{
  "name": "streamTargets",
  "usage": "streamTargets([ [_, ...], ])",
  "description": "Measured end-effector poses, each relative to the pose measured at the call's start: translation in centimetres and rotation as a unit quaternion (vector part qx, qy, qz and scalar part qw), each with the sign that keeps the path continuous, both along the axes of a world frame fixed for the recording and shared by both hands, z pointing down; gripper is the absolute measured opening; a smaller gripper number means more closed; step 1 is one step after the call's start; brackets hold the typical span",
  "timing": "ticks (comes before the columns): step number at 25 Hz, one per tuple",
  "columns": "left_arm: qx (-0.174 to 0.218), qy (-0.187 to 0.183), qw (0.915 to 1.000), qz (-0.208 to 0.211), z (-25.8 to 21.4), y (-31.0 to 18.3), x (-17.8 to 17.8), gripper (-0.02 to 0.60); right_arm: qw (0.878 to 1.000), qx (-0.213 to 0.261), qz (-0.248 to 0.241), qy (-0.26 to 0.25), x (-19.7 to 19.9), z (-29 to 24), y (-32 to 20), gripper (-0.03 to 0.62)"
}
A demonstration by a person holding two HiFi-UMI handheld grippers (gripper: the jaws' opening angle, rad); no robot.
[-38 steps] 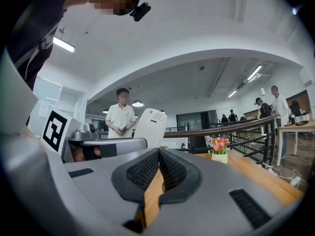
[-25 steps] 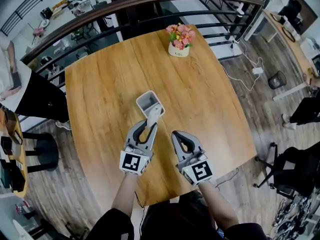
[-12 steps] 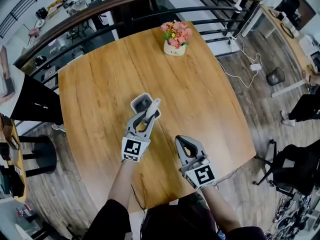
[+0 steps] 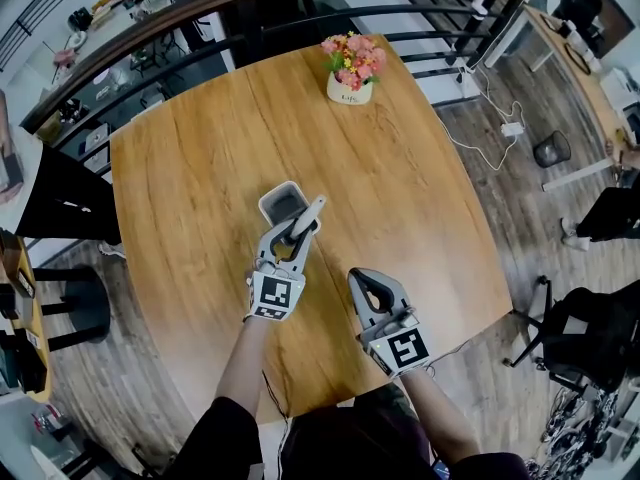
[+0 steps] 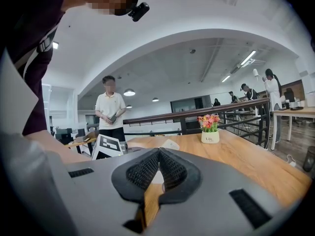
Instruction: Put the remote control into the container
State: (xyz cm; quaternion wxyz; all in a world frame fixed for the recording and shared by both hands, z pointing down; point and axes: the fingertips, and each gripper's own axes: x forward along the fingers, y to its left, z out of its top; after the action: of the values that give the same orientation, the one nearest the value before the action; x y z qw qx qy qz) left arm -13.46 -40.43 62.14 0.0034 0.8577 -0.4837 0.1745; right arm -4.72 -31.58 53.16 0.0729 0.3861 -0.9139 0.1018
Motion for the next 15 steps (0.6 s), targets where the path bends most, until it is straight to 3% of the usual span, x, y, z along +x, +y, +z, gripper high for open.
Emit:
streamTargets([
  [4,-0.012,-0.037,0.9989,-0.024,1.3,0.0,-0.4,0.114,1.0,-0.002,0.0,0.002,0.1,0.4,0.0,0.018],
  [7,-0.031,-0.042,0.9978,-0.042,2.0,-0.1,-1.1,0.114,1.0,-0.005,0.002,0.002,0.5,0.5,-0.1,0.018],
  [15,-0.037,-0.042,0.997,-0.054,1.8,0.6,-1.6,0.133,1.0,-0.005,-0.003,0.003,-0.2,0.3,0.3,0.018],
])
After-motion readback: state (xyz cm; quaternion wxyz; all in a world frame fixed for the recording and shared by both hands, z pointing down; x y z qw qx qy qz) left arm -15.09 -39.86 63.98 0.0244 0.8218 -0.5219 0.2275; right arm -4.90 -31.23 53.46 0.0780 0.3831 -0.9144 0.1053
